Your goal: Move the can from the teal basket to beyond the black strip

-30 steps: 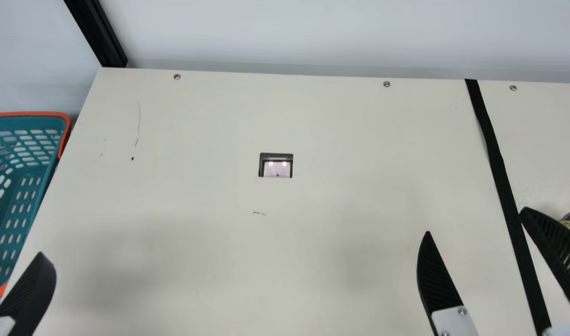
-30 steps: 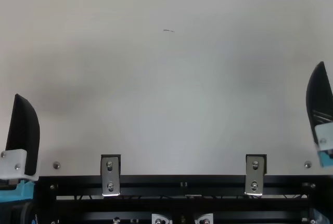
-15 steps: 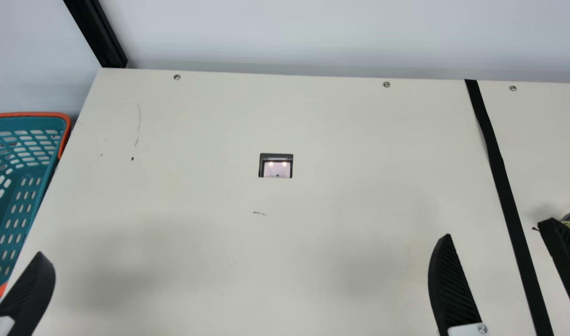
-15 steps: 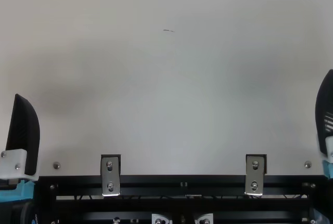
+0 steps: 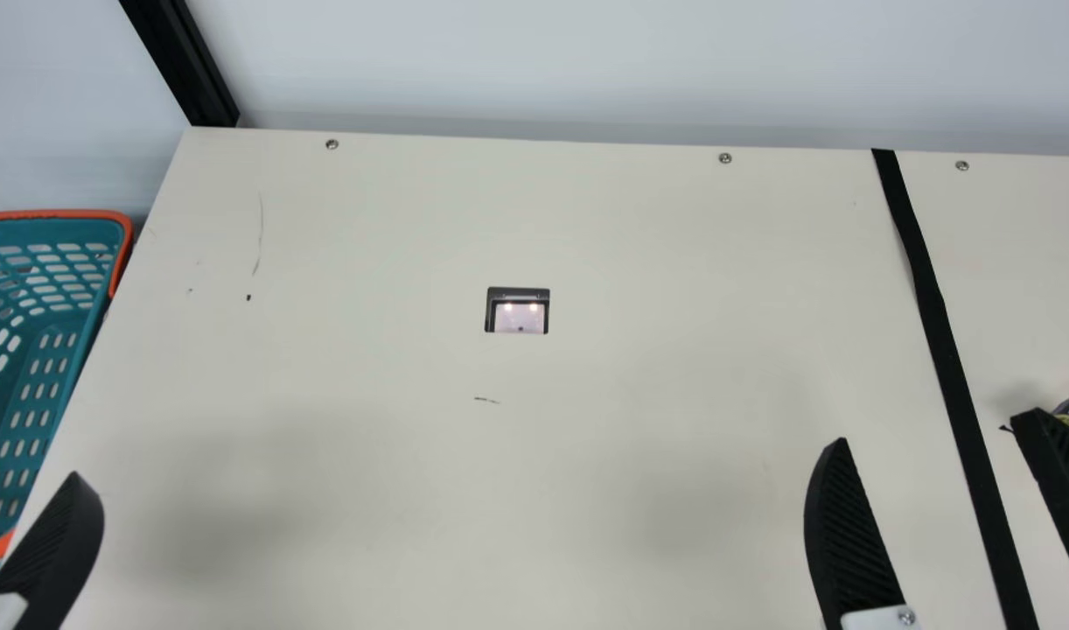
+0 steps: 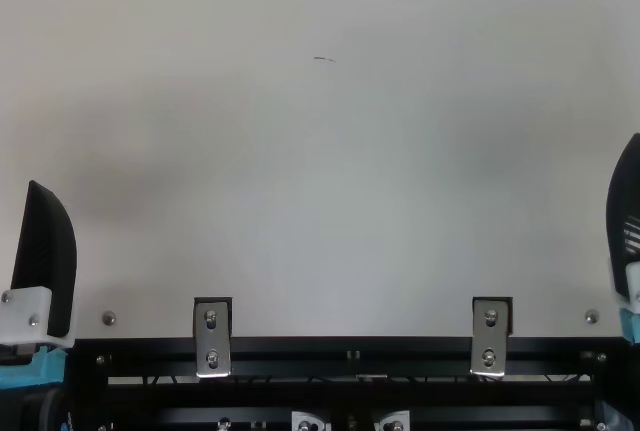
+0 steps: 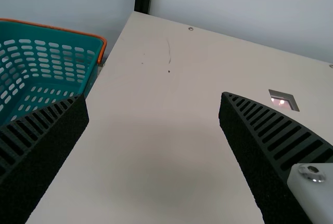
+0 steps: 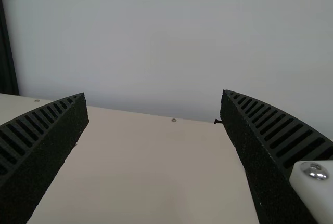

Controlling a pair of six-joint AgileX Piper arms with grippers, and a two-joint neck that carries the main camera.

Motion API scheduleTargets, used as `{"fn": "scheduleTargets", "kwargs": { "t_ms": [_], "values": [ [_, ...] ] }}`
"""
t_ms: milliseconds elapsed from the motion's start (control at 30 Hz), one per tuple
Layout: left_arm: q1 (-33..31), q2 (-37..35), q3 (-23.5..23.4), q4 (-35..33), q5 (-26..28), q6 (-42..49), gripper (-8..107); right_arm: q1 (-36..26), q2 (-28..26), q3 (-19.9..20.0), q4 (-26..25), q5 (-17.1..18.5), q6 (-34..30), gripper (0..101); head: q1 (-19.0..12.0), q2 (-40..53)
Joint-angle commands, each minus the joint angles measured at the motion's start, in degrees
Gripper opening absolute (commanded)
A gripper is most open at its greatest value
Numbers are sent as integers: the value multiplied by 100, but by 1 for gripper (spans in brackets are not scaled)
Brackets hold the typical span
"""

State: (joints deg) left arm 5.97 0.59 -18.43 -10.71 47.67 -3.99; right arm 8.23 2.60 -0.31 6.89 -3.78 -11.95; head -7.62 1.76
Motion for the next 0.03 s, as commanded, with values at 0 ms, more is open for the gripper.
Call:
{"fn": "scheduleTargets", "kwargs": {
  "t_ms": [0],
  "values": [
    [0, 0, 0, 0, 0, 0, 90, 0, 0, 0, 0, 0, 0, 101, -15, 33]
  ]
}}
